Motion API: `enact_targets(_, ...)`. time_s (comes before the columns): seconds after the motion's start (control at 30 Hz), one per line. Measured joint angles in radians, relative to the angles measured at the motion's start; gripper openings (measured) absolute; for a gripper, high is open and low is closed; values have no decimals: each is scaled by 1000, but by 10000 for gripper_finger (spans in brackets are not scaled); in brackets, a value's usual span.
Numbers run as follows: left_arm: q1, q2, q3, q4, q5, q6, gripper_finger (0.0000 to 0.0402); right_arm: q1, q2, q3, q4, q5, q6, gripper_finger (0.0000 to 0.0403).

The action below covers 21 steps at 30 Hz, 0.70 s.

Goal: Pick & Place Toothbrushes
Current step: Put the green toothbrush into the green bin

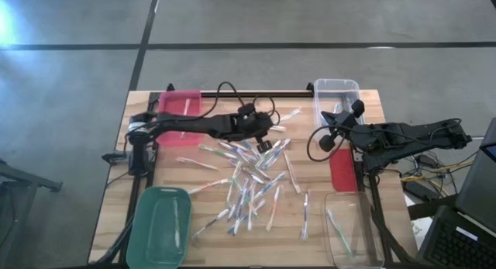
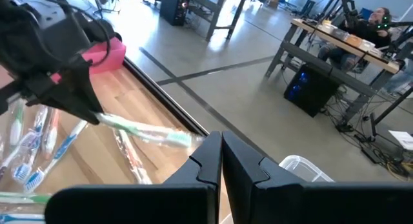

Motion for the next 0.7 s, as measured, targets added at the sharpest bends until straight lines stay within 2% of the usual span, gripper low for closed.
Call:
enact_targets(0.33, 0, -228, -398, 504, 34, -20, 28, 0, 16, 0, 40, 8, 25, 8)
enact_targets(0.53, 0, -381, -632, 857, 211, -18, 28, 0, 86, -2, 148, 8, 24, 8)
enact_targets(0.7, 0, -450, -805, 1185, 342, -36, 28, 0, 185, -2, 322, -17, -15, 8)
